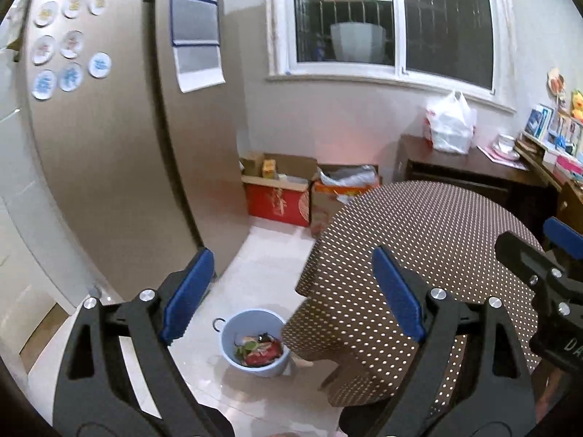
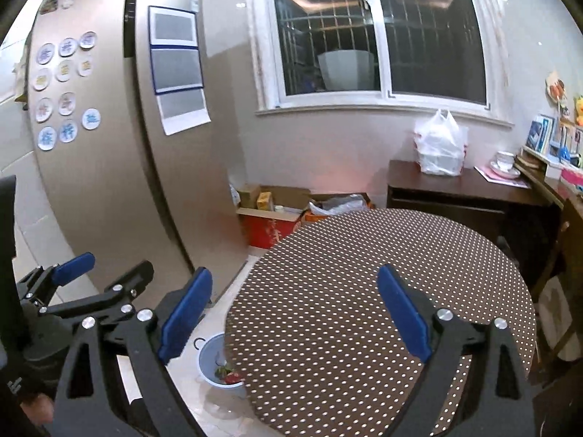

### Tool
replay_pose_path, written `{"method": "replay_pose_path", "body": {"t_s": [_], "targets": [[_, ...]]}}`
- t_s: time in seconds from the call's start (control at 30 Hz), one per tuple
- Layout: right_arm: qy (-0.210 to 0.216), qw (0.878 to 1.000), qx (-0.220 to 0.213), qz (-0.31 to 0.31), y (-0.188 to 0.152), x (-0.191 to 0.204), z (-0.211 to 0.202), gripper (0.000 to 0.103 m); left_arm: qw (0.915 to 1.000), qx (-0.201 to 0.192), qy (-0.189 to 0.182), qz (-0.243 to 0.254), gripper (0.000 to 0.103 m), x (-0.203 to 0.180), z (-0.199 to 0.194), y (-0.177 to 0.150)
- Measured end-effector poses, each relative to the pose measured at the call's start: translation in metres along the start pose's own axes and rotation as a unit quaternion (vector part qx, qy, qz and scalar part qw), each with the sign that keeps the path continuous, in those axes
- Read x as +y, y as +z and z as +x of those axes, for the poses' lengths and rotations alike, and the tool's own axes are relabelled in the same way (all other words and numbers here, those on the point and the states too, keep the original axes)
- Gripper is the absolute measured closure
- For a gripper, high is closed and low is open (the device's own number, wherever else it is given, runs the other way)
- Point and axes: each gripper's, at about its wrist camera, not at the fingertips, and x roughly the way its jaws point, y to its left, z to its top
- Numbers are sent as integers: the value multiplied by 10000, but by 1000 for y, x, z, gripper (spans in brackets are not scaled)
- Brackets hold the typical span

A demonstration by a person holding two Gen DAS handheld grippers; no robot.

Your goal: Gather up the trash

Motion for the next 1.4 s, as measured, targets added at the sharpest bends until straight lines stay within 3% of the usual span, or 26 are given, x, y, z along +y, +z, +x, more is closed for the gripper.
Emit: {"method": "replay_pose_path", "body": {"t_s": [0.47, 1.4], "targets": [[-51, 9992, -319, -222, 6, 33, -34, 11, 9984, -536, -135, -133, 16, 28, -47, 1], [-92, 9990, -394, -190, 5, 26, -36, 11, 9976, -621, -258, -155, 16, 23, -57, 0]]}}
